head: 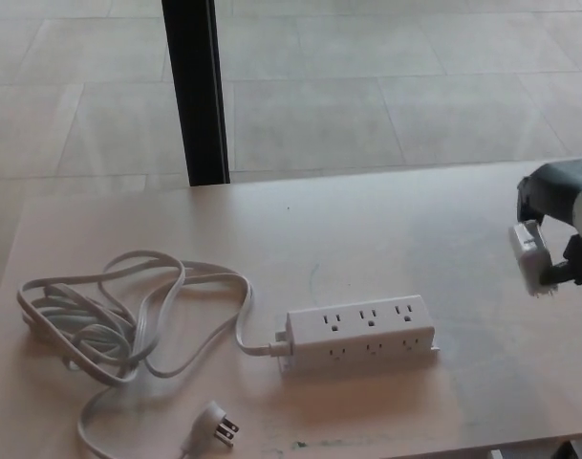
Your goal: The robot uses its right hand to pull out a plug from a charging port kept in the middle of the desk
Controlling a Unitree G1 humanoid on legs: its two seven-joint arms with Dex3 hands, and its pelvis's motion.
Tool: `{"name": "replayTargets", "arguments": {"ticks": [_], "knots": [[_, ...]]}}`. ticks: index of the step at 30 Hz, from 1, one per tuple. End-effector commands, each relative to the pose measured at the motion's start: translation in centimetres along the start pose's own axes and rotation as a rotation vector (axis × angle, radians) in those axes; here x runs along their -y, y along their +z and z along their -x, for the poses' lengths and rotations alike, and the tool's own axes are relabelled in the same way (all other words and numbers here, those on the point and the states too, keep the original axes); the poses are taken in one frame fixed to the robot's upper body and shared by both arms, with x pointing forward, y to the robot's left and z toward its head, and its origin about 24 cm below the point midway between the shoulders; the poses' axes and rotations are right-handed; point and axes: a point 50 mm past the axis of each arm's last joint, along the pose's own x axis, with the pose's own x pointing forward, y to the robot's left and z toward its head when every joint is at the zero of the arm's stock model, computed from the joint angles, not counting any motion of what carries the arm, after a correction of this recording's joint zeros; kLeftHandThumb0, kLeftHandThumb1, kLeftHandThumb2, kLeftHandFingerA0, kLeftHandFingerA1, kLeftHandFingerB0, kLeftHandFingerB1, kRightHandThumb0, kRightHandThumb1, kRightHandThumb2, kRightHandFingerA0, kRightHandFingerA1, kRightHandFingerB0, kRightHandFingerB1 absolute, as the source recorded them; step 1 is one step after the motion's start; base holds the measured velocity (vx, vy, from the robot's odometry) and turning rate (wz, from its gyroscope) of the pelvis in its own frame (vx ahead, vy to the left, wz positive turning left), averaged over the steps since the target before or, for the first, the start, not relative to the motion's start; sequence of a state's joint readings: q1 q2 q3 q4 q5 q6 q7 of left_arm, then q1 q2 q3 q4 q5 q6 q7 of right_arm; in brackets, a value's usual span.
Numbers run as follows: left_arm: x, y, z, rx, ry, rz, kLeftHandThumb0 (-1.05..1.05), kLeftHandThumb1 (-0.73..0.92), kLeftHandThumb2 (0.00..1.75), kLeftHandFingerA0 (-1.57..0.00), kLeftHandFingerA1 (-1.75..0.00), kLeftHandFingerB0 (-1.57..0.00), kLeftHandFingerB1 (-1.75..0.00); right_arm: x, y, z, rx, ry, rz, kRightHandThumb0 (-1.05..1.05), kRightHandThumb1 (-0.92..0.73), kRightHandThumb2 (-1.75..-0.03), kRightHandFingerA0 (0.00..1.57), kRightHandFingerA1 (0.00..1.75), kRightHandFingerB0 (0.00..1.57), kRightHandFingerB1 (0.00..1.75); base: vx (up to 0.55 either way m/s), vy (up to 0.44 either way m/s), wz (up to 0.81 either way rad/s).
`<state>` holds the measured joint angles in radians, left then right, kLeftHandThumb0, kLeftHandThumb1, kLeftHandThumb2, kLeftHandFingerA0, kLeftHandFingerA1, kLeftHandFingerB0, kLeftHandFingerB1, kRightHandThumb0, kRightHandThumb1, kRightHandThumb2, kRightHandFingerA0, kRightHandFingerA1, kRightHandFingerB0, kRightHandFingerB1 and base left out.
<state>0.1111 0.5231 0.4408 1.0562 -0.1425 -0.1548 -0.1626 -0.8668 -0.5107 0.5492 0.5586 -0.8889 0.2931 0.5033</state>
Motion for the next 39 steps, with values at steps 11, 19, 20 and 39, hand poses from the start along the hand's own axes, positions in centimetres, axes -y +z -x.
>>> {"name": "replayTargets", "arguments": {"ticks": [11, 19, 20, 39], "knots": [[-0.7, 0.5, 0.0, 0.020, 0.012, -0.010, -0.86, 0.82, 0.92, -0.68, -0.56, -0.44, -0.46, -4.5, 3.8, -0.1, 0.132, 0.059, -0.031, -0.39, -0.61, -0.75, 0.96, 1.52, 0.91, 0.84, 0.00, 0.000, 0.00], [-0.8, 0.2, 0.1, 0.011, 0.021, -0.009, -0.86, 0.82, 0.93, -0.69, -0.57, -0.45, -0.46, -4.2, 4.0, 0.0, 0.096, 0.139, 0.046, -0.74, -0.46, -0.78, 0.91, 1.38, 0.09, 0.44, 0.00, 0.000, 0.00], [-0.8, 0.1, 0.1, 0.012, 0.019, -0.001, -0.86, 0.82, 0.93, -0.69, -0.57, -0.45, -0.46, -4.1, 3.9, 0.0, 0.094, 0.141, 0.053, -0.74, -0.46, -0.78, 0.91, 1.38, 0.09, 0.44, 0.00, 0.000, 0.00], [-0.9, -0.3, 0.3, 0.006, 0.014, -0.022, -0.82, 0.92, 0.85, -0.69, -0.52, -0.42, -0.41, 2.8, -3.8, 2.6, 0.015, 0.078, -0.021, -0.99, -0.53, -0.92, 0.87, 1.36, 0.02, 0.16, 0.00, 0.000, 0.00]]}}
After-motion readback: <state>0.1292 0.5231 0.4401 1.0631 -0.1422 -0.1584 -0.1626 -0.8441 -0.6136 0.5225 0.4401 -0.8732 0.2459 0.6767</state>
